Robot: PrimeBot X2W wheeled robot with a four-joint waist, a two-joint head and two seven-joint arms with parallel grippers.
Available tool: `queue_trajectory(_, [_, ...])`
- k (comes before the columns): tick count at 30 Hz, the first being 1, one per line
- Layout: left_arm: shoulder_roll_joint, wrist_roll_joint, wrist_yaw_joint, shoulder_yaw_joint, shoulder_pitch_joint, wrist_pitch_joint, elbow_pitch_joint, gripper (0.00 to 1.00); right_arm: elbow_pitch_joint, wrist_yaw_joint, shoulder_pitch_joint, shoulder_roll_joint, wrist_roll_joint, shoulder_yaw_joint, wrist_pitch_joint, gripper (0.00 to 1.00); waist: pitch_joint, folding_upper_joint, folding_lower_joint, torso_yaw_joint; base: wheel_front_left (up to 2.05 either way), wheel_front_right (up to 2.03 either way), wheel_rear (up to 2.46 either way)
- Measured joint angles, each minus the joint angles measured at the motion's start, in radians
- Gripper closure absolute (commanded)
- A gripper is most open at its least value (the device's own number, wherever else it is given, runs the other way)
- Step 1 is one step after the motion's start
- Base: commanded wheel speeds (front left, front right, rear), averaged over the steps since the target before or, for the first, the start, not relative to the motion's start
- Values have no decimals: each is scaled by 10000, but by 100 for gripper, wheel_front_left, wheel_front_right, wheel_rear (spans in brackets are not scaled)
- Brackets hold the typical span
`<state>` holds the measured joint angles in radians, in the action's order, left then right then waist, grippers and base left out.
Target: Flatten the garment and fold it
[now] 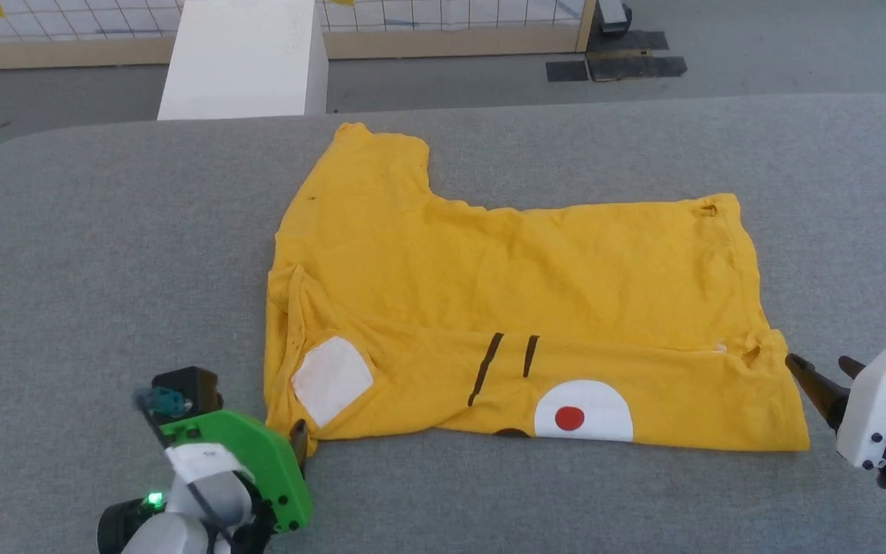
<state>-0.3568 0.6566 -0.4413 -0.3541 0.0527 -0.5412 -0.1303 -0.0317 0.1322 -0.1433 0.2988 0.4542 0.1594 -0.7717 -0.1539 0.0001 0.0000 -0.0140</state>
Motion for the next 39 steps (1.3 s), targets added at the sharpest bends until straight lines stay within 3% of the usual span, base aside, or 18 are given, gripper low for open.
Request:
queue_trajectory(10, [17, -198, 134, -196, 892, -35, 1919, 0, 320, 0, 17, -136, -79, 77, -128, 0, -403, 0, 0, -308, 0, 0, 0])
queue_trajectory(11, [40, -107, 176, -184, 902, -84, 2002, 29, 341, 0, 25, -138, -81, 96, -128, 0, -433, 0, 0, -344, 0, 0, 0])
queue_trajectory(13, [98, 36, 209, -107, 903, -88, 2038, 100, 393, 0, 65, -123, -161, 121, -132, 0, -477, 0, 0, -396, 0, 0, 0])
queue_trajectory(22, [523, 698, 441, 456, 271, 742, 1214, 100, 573, 0, 412, 205, -1185, -234, -305, 0, -463, 0, 1, -312, 0, 0, 0])
queue_trajectory(29, [489, 648, 293, 554, 77, 938, 228, 100, -382, 2, 172, 171, -1764, -1151, -389, 0, -587, -1, 0, -99, 0, 0, 0])
queue_trajectory(39, [462, 621, 253, 439, 73, 844, 107, 100, -1618, 2, -446, 420, -1787, -2102, -637, 0, -842, -1, 0, 131, 0, 0, 0])
